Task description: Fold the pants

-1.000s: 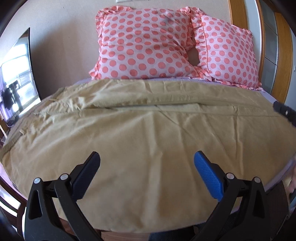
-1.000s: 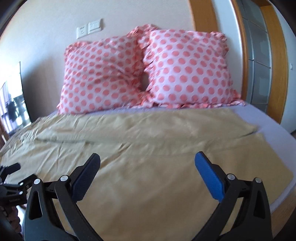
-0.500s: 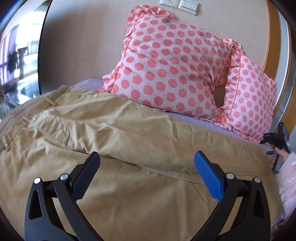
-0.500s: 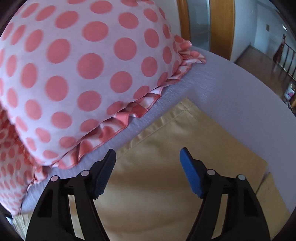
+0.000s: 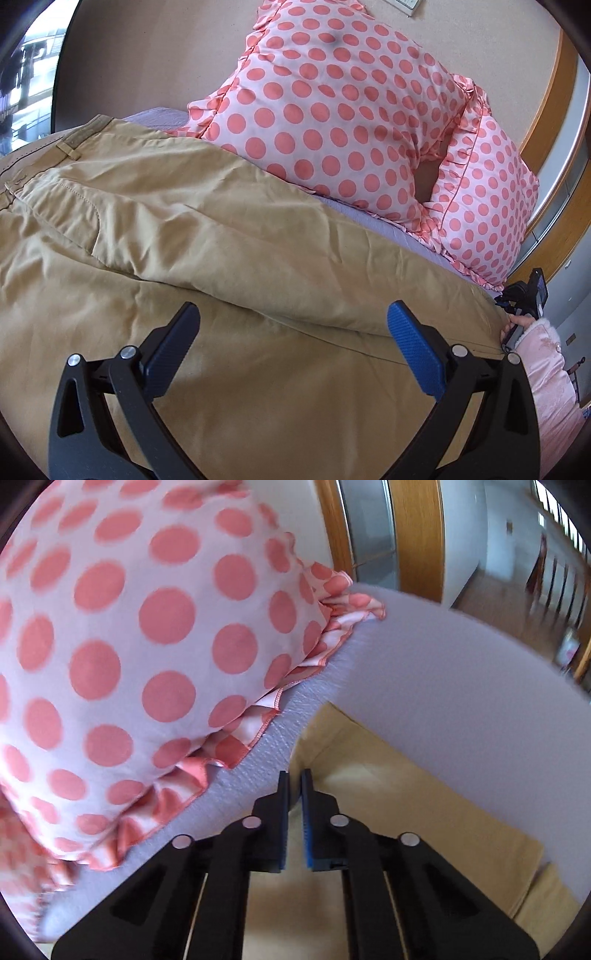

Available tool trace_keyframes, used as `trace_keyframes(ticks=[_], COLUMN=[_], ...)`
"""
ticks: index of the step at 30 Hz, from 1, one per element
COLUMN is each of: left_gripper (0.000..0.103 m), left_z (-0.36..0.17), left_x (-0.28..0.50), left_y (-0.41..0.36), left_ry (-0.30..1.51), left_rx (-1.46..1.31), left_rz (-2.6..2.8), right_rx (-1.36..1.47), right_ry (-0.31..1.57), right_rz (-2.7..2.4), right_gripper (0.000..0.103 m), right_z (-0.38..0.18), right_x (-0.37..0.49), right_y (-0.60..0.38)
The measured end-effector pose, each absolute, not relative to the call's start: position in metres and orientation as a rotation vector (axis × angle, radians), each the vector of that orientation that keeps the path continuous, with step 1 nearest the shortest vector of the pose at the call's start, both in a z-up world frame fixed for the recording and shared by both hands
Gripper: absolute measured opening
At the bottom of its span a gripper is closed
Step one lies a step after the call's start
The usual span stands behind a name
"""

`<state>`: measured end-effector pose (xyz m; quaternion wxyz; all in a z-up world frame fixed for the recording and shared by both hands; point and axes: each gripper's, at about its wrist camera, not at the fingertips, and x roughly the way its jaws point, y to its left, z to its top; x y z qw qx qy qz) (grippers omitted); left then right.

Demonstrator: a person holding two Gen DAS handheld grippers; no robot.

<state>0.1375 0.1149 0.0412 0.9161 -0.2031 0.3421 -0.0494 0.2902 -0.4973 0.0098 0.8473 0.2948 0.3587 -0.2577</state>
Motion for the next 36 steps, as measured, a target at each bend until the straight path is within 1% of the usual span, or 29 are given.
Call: trace_keyframes(ticks=[3,6,8,11,14,16,18,19,22,25,26,27,28,29,30,33,36], left_gripper=[0.101,0.101,0.101,0.101,0.101,0.101,0.101,0.101,0.101,0.101,0.101,0.101,0.101,0.101,0.101,0.101,0.100], left_z=[0.040,0.039,0.041,0.047,0.057,0.064,0.069,0.071,0.077,0.080,0.081,0.082,0.084,0.086,0.087,0.088,0.083], left_x=[0.137,0.137,0.134,0.127,0.119,0.115,0.109,0.105,0.100,0.102,0.104,0.106,0.111,0.115,0.122,0.151,0.187], left_y=[0.117,0.120,0.121,0.116,0.105,0.099,0.099,0.101,0.109,0.118,0.121,0.123,0.126,0.128,0.131,0.146,0.160], left_ry=[0.705,0.704,0.682,0.646,0.625,0.621,0.614,0.606,0.603,0.614,0.610,0.606,0.612,0.621,0.632,0.681,0.747], left_rx=[-0.428,-0.447,-0.462,-0.444,-0.390,-0.364,-0.361,-0.363,-0.364,-0.388,-0.401,-0.413,-0.420,-0.423,-0.425,-0.464,-0.516], left_rz=[-0.101,-0.108,-0.133,-0.149,-0.184,-0.200,-0.201,-0.198,-0.163,-0.153,-0.159,-0.168,-0.163,-0.152,-0.138,-0.090,-0.018], right_rx=[0.704,0.744,0.786,0.846,0.938,0.979,1.012,1.015,1.013,1.029,1.033,1.044,1.067,1.108,1.137,1.093,1.083], right_ry=[0.621,0.511,0.469,0.483,0.563,0.584,0.576,0.577,0.581,0.583,0.586,0.597,0.612,0.614,0.575,0.425,0.387], right_rz=[-0.403,-0.274,-0.224,-0.237,-0.202,-0.187,-0.172,-0.166,-0.165,-0.188,-0.195,-0.182,-0.146,-0.120,-0.100,-0.119,-0.124], right_gripper=[0.005,0.005,0.005,0.005,0.006,0.016,0.046,0.049,0.050,0.045,0.036,0.018,0.008,0.003,0.003,0.002,0.002], right_z=[0.025,0.040,0.038,0.029,0.016,0.008,0.004,0.004,0.003,0.001,0.000,-0.004,-0.011,-0.018,-0.020,-0.008,-0.006], right_x=[0.235,0.153,0.090,0.022,0.002,0.005,0.008,0.011,0.013,0.021,0.024,0.030,0.036,0.037,0.030,-0.002,-0.017], right_y=[-0.498,-0.484,-0.474,-0.465,-0.465,-0.470,-0.474,-0.473,-0.472,-0.474,-0.473,-0.473,-0.475,-0.478,-0.483,-0.494,-0.499])
